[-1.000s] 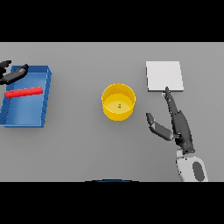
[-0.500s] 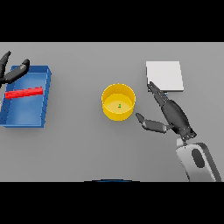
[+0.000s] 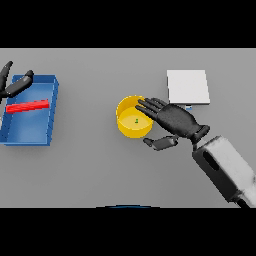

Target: Pick up the red beaker and tilt it to pour out 1 green nut into yellow bowl. Pick up the yellow bowl and place it on the metallic measuring scale.

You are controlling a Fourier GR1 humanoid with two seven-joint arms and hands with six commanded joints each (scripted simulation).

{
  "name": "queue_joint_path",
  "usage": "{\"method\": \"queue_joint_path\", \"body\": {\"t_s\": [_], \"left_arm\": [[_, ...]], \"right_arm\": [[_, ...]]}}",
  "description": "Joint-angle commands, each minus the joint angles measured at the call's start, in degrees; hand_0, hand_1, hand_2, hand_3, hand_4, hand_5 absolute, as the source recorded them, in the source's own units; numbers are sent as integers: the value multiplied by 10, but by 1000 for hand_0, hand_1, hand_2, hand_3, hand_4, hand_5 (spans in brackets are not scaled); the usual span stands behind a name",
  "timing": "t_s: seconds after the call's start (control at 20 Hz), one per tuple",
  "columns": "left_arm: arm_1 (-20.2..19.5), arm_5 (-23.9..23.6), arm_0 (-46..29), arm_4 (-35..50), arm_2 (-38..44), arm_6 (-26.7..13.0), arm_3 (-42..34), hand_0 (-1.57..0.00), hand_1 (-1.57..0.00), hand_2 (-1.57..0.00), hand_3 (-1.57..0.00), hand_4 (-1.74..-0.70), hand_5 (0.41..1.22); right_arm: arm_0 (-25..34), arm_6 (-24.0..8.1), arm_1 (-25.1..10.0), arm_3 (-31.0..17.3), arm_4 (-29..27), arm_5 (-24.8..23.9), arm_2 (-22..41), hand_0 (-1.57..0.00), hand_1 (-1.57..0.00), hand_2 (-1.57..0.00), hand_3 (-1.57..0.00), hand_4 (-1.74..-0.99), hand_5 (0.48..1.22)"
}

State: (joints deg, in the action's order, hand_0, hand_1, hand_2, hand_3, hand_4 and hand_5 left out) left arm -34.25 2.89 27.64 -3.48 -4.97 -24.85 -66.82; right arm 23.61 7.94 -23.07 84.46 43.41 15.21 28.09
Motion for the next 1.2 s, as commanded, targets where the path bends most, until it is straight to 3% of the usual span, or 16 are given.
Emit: {"method": "queue_joint_path", "body": {"t_s": [0.0,0.2,0.4,0.5,0.9,1.05,1.1,1.15], "left_arm": [[-2,0,-2,-2,0,2,4,0,0,0,0,-805,691],[-6,6,-10,7,6,5,-6,0,0,0,0,-808,695],[-3,6,-2,5,5,-5,1,1,1,1,1,-808,696],[-2,3,0,1,3,4,6,1,1,1,1,-806,700],[-9,11,1,-5,2,12,20,1,1,1,1,-792,708],[-6,10,6,-5,2,11,21,1,1,1,1,-789,714],[-9,12,3,-2,3,13,15,1,1,1,1,-791,712],[-8,11,2,-4,2,16,17,1,1,1,1,-791,711]], "right_arm": [[17,10,-2,-19,8,4,8,1,1,1,1,-1161,643],[64,40,5,-70,31,26,44,1,1,1,1,-1156,642],[111,43,19,-134,50,55,74,1,1,1,1,-1161,658],[126,52,19,-138,52,78,86,1,1,1,1,-1162,667],[171,44,52,-229,73,96,116,1,1,1,-12,-1188,693],[171,40,54,-229,70,105,116,1,-15,-37,-77,-1234,770],[171,39,58,-232,73,99,118,-48,-60,-88,-130,-1261,809],[177,44,60,-234,72,98,116,-193,-183,-189,-215,-1309,891]]}}
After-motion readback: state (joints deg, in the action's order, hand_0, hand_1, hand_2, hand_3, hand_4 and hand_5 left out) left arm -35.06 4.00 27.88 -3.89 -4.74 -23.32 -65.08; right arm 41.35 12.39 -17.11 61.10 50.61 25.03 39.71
